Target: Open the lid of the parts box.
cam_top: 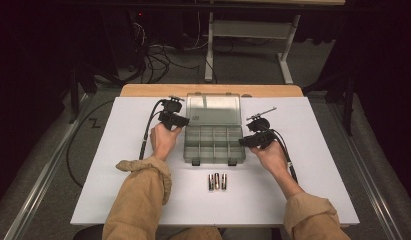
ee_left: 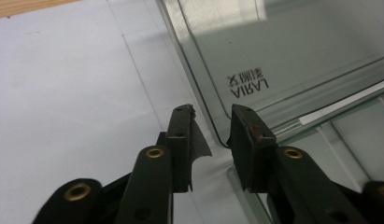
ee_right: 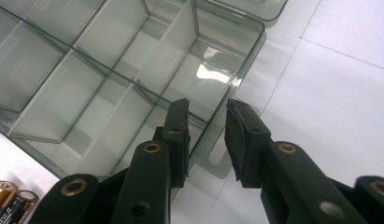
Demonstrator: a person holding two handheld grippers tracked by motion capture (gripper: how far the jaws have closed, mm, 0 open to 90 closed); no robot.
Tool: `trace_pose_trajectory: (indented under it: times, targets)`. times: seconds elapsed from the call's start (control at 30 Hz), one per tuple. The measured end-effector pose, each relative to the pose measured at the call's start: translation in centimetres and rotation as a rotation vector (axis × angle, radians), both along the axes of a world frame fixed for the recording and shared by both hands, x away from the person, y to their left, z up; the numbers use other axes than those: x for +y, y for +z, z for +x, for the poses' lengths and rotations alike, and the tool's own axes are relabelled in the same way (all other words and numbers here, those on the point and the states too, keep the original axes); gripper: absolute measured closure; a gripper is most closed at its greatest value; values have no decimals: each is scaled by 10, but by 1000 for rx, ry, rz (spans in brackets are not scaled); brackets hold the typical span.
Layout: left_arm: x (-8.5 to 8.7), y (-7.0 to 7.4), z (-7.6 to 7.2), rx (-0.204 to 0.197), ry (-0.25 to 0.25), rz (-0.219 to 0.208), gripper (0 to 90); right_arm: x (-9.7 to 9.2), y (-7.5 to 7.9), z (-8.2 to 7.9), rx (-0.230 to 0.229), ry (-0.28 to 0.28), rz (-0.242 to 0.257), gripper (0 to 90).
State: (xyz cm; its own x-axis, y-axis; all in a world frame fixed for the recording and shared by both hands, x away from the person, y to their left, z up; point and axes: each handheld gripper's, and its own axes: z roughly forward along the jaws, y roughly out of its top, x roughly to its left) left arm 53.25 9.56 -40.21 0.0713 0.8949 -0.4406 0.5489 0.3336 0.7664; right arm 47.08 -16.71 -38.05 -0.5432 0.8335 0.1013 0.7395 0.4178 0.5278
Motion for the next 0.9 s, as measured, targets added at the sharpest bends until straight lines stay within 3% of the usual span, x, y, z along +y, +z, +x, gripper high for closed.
trace_pose_trajectory:
  times: [0.4, 0.9]
  targets:
    - [8, 7, -7, -1, -10, 32, 512, 0, 0, 0, -6, 4, 1, 721]
    - [14, 17, -20, -2, -39, 62, 459, 1, 0, -2, -24, 10, -13, 722]
